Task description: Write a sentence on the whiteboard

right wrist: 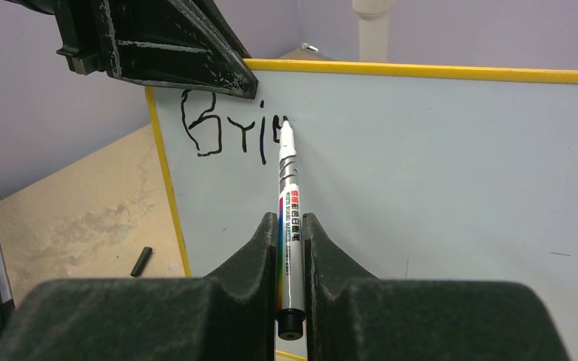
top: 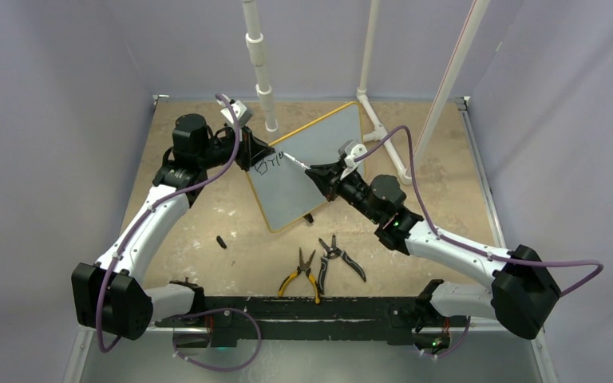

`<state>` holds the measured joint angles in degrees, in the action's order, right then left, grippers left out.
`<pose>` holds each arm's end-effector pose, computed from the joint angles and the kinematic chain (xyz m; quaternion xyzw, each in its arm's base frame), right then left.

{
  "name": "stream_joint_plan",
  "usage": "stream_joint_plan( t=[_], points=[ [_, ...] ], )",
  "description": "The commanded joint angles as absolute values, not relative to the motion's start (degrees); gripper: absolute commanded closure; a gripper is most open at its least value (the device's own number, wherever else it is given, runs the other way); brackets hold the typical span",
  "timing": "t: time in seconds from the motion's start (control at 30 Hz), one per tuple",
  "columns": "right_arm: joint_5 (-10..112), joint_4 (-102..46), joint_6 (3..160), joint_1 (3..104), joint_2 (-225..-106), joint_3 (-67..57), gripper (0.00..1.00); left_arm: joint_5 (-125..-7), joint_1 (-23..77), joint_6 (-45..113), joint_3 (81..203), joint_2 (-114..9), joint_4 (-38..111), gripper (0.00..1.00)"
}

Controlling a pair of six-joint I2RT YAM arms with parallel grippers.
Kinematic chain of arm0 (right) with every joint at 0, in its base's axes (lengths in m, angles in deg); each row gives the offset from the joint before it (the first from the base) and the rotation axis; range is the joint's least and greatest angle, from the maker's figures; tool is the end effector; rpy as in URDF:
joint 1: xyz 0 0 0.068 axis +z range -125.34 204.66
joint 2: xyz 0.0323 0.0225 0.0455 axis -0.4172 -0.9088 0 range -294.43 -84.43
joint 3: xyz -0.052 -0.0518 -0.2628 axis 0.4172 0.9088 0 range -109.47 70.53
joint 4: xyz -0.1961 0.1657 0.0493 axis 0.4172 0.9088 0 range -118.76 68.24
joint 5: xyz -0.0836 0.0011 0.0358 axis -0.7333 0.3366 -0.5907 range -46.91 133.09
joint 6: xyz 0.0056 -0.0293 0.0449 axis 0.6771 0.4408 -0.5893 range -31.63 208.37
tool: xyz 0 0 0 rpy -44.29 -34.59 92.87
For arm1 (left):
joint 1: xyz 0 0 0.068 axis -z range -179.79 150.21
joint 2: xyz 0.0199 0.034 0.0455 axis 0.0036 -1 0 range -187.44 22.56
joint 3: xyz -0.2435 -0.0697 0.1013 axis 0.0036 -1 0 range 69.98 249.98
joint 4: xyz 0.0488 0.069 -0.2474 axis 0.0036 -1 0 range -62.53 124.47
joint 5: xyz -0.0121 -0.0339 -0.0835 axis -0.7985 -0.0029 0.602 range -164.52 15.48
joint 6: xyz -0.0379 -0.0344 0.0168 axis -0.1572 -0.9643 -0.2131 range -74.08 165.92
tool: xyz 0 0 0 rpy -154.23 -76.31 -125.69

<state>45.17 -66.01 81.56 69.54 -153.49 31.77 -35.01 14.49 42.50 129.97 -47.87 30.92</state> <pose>0.1947 0.1959 0.3017 -0.2290 0.6221 0.3372 0.6685 0.2676 -0.0914 0.3523 0.2774 0.7186 -0.3523 0.5316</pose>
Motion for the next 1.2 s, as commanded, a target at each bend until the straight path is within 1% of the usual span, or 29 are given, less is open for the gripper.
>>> stream_joint_plan(
  t=[0.0, 0.6, 1.17],
  points=[
    [43.22, -64.98, 81.72, 69.13, -152.94, 31.33, 1.00, -37.17, 14.27, 43.45, 129.62, -46.94, 35.44, 1.00],
    [43.37, -60.05, 79.36, 69.16, -151.41, 34.71, 1.00, -37.35, 14.27, 43.54, 129.39, -46.70, 35.52, 1.00],
    [49.71, -65.19, 79.08, 69.48, -150.72, 34.95, 1.00, -37.48, 14.27, 43.41, 129.35, -46.78, 35.61, 1.00]
  ],
)
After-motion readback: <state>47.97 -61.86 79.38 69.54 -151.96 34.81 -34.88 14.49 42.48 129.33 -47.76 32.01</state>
